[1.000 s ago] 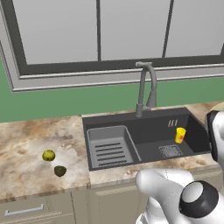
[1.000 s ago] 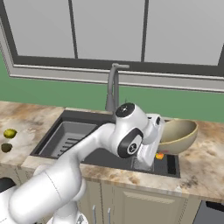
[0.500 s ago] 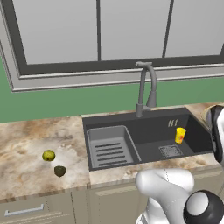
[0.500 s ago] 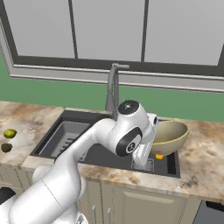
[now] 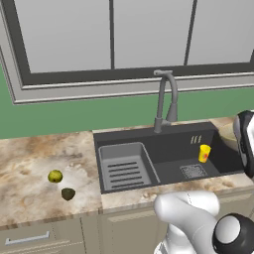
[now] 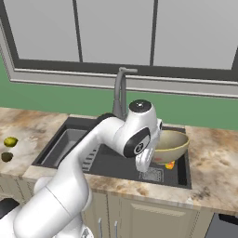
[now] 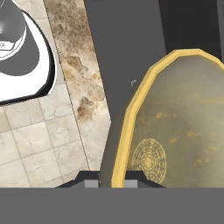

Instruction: Remove the pear and kiwi from the sink. Then move the bowl and cup from the counter to the sink for washing.

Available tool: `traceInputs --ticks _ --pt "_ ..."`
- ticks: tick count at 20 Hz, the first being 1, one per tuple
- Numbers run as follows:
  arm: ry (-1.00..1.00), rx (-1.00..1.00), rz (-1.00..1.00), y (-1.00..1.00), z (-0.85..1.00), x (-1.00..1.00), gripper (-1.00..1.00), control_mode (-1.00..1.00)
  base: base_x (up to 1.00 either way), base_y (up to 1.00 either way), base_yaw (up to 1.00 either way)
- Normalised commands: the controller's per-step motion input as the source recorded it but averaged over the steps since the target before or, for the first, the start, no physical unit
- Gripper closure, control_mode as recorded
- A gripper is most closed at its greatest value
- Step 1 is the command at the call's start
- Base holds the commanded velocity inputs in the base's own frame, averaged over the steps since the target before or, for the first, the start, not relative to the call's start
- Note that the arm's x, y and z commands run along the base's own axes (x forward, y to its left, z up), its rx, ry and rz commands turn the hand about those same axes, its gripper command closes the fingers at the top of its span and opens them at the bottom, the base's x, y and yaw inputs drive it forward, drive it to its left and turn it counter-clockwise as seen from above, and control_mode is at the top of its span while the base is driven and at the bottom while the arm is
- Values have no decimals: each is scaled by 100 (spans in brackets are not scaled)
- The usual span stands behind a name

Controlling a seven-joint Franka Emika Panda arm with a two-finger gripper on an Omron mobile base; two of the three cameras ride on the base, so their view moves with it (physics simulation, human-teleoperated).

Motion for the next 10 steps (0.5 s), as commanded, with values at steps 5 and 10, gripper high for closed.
traceInputs --ticks 5,10 --pt "2 7 4 22 0 11 100 -100 0 0 0" --pt "0 9 5 21 0 8 100 -100 0 0 0"
